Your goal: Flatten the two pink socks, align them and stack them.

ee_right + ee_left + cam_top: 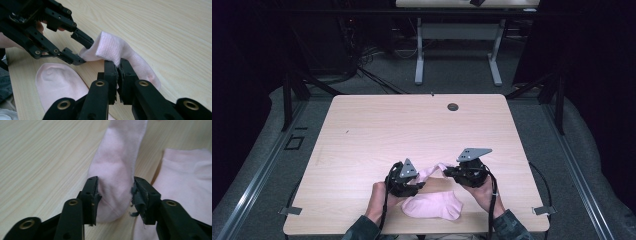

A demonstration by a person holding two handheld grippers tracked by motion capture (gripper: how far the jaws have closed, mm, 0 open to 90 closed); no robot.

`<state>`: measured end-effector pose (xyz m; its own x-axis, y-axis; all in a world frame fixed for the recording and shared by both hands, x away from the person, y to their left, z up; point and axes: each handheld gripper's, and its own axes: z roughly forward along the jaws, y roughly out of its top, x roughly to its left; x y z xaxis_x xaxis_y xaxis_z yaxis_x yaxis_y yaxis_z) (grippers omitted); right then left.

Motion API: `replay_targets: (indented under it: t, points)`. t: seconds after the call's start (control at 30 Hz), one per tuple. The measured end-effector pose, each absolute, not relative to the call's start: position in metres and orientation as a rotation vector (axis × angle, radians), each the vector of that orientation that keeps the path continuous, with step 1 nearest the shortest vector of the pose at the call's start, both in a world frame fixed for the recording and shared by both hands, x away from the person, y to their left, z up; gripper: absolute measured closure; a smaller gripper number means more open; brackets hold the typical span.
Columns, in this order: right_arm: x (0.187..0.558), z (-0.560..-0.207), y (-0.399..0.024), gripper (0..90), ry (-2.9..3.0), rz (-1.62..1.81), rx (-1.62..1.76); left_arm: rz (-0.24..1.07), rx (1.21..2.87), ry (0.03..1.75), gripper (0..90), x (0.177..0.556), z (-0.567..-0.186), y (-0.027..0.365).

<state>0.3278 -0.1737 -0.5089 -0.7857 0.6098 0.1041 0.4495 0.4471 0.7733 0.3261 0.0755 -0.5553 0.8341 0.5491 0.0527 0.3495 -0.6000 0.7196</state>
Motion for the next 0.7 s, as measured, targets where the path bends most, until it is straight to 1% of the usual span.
replay_targets:
  t: [0.03,0.13,0.17,0.2,0.23,0.27,0.3,0.37,0.53,0.7]
  points:
    - [0.329,-0.509,-0.175,86.1,2.510,1.259,0.941,0.345,2.274,0.658,60.7,0.327,-0.558,0.074]
    - [0.329,-0.510,-0.175,86.1,2.516,1.255,0.951,0.355,2.278,0.660,69.6,0.327,-0.558,0.074]
    - [0.329,-0.510,-0.176,86.1,2.513,1.259,0.955,0.353,2.275,0.656,73.8,0.328,-0.559,0.074]
    - [0.329,-0.510,-0.176,86.1,2.513,1.259,0.955,0.354,2.269,0.666,73.8,0.328,-0.559,0.074]
    - [0.330,-0.510,-0.176,86.1,2.514,1.262,0.967,0.356,2.264,0.676,79.3,0.330,-0.559,0.074]
    - [0.330,-0.510,-0.177,86.1,2.516,1.260,0.965,0.356,2.264,0.676,81.1,0.330,-0.559,0.074]
    - [0.330,-0.510,-0.177,86.1,2.516,1.260,0.965,0.360,2.258,0.678,81.1,0.330,-0.559,0.075]
    - [0.330,-0.511,-0.179,86.1,2.518,1.267,0.979,0.367,2.245,0.683,87.1,0.330,-0.559,0.076]
    - [0.329,-0.512,-0.184,86.1,2.521,1.293,1.008,0.354,2.249,0.690,89.1,0.327,-0.550,0.081]
    - [0.325,-0.512,-0.188,85.9,2.547,1.333,1.040,0.263,2.232,0.711,89.2,0.322,-0.531,0.090]
